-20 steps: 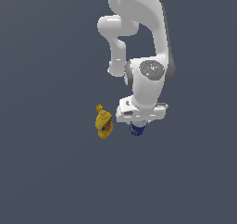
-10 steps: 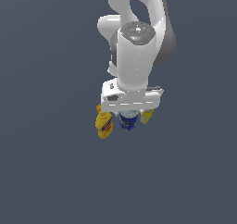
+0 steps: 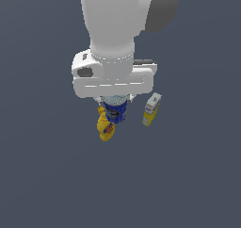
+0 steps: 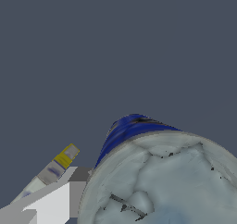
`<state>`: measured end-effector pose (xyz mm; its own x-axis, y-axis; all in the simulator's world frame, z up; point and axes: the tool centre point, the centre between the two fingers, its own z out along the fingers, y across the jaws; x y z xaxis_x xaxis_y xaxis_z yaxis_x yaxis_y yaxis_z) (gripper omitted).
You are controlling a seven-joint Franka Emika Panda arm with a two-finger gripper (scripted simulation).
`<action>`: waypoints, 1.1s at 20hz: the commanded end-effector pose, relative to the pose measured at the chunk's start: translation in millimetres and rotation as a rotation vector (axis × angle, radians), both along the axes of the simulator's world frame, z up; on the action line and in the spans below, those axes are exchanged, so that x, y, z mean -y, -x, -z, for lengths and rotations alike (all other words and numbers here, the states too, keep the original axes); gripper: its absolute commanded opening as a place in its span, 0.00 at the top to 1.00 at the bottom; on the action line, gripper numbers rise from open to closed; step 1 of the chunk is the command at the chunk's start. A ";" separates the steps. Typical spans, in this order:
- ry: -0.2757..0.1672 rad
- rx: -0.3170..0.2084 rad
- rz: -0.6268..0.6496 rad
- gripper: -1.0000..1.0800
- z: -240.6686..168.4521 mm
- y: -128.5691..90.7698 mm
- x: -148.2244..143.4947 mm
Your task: Pick up a designated object from a clutter of objects.
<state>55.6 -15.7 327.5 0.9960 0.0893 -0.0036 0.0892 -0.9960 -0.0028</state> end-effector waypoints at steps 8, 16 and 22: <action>0.001 0.004 0.000 1.00 -81.9 -16.7 42.8; 0.003 0.004 0.000 1.00 -118.1 -26.0 62.1; 0.003 0.004 0.000 1.00 -130.0 -29.7 68.5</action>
